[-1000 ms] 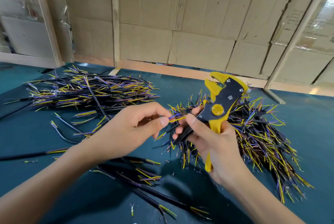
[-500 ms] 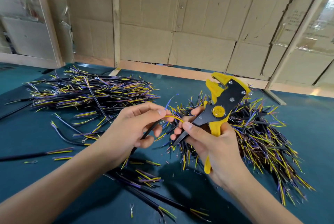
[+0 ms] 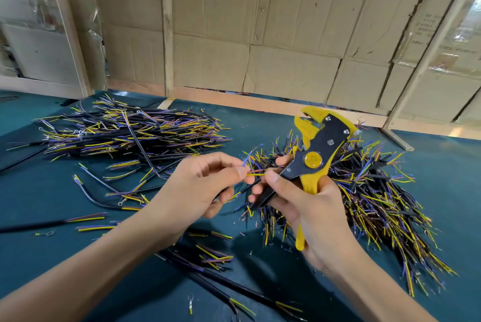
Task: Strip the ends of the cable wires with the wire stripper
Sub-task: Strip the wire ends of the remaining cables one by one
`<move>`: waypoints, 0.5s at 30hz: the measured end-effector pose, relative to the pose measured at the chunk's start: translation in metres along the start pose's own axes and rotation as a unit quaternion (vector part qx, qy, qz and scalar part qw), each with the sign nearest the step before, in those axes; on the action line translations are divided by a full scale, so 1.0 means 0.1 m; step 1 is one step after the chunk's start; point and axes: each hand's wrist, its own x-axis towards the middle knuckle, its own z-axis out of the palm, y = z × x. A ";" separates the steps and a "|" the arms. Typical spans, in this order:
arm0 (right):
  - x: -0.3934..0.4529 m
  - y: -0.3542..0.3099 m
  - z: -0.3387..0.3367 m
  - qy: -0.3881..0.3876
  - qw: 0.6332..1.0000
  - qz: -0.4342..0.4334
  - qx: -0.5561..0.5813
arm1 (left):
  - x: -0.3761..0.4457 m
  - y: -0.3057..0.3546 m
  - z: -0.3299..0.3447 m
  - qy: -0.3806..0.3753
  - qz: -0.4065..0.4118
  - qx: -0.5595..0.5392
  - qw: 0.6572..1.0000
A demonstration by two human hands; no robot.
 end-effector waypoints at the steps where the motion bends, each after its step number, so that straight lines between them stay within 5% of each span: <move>1: 0.00 0.00 -0.01 0.005 1.000 0.000 -0.007 | 0.00 0.00 0.01 0.002 0.000 -0.009 1.000; 9: -0.05 0.05 0.03 -0.030 0.998 0.043 -0.027 | -0.02 0.00 0.09 0.073 0.085 -0.072 0.991; 15: -0.04 -0.08 -0.02 -0.151 0.974 0.168 -0.003 | 0.02 0.13 -0.06 0.077 0.120 -0.071 0.987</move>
